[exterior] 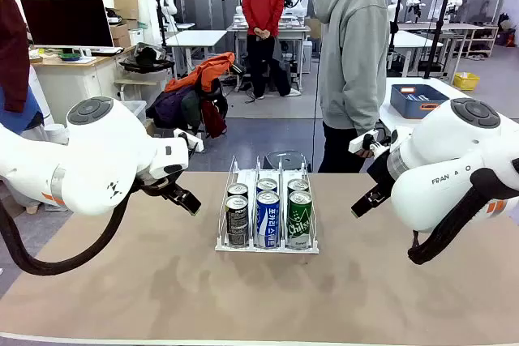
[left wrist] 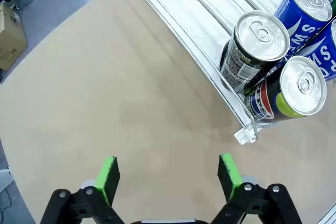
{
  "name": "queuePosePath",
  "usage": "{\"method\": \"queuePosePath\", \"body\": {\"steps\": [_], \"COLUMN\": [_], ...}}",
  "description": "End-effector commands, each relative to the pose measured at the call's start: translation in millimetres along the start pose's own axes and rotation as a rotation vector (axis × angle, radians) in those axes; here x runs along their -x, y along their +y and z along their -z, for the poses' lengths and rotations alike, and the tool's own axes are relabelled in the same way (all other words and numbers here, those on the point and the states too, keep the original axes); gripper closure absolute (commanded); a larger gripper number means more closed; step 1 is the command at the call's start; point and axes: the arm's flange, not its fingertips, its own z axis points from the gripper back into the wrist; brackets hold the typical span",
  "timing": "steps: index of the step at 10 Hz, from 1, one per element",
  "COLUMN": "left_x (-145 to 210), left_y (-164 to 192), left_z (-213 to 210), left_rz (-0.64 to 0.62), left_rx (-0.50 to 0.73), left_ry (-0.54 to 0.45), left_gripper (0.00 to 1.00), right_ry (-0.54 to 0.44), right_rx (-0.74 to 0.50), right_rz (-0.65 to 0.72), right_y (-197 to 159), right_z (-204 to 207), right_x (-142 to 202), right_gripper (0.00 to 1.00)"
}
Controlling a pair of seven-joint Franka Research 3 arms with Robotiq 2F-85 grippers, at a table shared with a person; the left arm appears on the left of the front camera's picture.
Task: Fill the beverage cans into the dispenser.
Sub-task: Pick up the Sprite handed by the human.
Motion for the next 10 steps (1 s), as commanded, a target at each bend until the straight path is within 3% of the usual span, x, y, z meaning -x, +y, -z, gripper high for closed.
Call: {"method": "queuePosePath", "body": {"steps": [1,10], "left_x": [0.0,0.0], "left_y": [0.0,0.0], "left_z": [0.0,0.0], "left_rz": [0.000,0.000], "left_rx": [0.000,0.000], "left_ry": [0.000,0.000], "left_gripper": [0.00,0.00], "right_ry": [0.000,0.000], "right_rx": [0.000,0.000], "right_rz": [0.000,0.000], "right_y": [0.0,0.0], "right_z": [0.0,0.0], "right_x": [0.0,0.0], "right_gripper": [0.00,0.00]}}
